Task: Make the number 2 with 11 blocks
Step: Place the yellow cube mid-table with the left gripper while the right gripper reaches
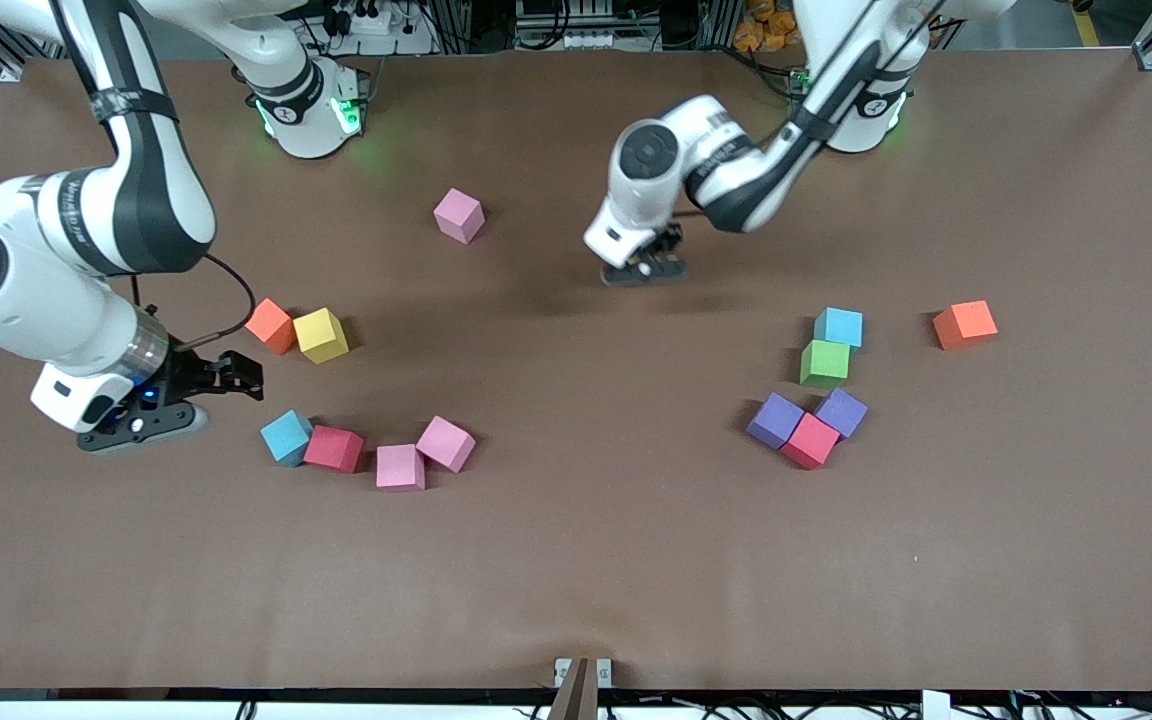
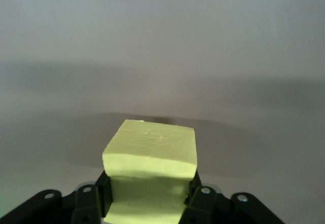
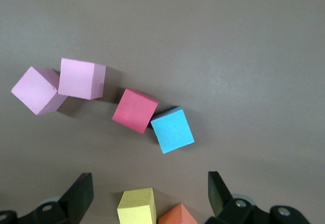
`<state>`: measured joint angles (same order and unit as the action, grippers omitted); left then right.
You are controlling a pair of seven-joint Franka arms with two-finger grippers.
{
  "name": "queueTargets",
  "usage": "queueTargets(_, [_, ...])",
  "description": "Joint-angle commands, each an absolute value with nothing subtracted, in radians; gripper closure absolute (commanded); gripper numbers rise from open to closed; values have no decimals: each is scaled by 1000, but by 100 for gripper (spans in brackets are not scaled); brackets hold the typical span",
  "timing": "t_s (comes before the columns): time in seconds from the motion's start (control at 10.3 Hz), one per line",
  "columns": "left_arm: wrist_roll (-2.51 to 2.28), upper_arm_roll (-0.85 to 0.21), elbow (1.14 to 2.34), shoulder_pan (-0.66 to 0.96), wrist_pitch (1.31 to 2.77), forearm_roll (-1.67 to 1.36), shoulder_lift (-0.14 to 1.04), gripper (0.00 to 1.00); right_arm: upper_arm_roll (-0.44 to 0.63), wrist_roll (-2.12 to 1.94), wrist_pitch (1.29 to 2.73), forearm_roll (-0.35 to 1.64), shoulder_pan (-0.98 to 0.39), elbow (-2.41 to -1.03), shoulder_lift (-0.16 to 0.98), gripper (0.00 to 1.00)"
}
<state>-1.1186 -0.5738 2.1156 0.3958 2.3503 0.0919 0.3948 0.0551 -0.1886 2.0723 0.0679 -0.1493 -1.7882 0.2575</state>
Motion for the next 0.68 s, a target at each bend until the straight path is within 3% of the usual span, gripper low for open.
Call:
queueTargets(0.0, [-1218, -580, 2105, 472, 2353, 63, 431, 100, 51, -247, 2146, 91, -155, -1895, 216, 0])
queueTargets(0.19, [-1274, -594, 2103, 509, 2361, 63, 460, 100, 46, -264, 2255, 91, -155, -2056, 148, 0])
queueTargets(0.58, [-1322, -594, 2099, 572, 2424, 75, 508, 100, 46, -377, 2292, 83, -166, -2233, 38, 0])
